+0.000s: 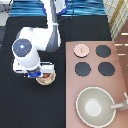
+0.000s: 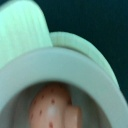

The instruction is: Take the lid off the pot, put the pot on the plate, and use the tool to push the pot to the front of the table.

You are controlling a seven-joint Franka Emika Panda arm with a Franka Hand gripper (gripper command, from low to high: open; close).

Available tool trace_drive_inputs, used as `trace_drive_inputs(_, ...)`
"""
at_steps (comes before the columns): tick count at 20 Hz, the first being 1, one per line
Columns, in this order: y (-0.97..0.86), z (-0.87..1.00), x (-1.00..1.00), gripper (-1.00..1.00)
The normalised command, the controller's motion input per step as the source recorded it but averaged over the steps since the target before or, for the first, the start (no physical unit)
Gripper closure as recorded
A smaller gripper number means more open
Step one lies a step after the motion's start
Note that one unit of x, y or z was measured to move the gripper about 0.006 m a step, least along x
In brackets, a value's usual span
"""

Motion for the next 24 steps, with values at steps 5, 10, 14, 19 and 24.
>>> trace_drive_inputs(5, -0.37, 0.57, -0.57, -1.0)
trace_drive_inputs(10, -0.35, 0.27, -0.61, -1.0)
trace_drive_inputs(14, -0.25, 0.01, -0.75, -1.0)
trace_drive_inputs(19, -0.15, -0.04, -0.87, -1.0)
trace_drive_inputs(24, -0.23, -0.01, -0.89, -1.0)
